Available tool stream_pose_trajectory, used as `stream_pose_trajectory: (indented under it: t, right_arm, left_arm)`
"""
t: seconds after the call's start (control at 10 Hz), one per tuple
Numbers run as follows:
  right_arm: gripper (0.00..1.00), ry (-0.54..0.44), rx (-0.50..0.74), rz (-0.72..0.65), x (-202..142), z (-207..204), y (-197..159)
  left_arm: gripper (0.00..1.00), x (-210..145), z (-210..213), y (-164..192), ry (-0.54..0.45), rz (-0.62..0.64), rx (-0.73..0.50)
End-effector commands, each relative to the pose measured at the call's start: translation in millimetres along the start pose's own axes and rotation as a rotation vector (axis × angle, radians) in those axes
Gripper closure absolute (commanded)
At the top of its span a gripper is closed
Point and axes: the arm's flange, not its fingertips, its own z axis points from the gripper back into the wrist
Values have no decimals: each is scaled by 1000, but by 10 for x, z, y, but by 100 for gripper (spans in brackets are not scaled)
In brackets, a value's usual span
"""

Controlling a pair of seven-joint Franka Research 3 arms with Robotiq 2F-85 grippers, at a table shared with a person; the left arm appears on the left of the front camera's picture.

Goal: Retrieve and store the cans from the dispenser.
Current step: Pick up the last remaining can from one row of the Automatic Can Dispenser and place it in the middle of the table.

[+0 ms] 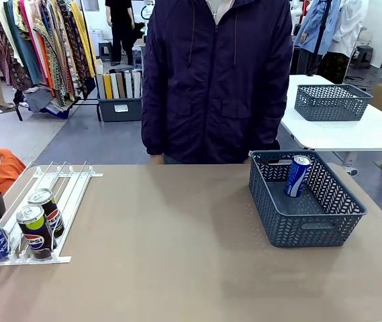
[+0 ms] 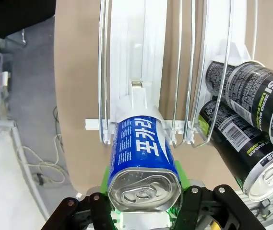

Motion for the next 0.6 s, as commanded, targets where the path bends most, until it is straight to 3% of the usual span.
stream_pose_trajectory:
  t: [0.0, 0.3, 0.5]
  right_arm:
    - [0, -18, 26, 25, 29, -14, 16]
    - [0, -18, 26, 25, 29, -14, 16]
    - [0, -18, 26, 25, 29, -14, 16]
  left_arm:
    - [100, -4, 91, -17, -22, 10, 28]
    - [100, -134, 360, 1, -89, 3, 37]
    - [100, -348, 812, 24, -196, -21, 16]
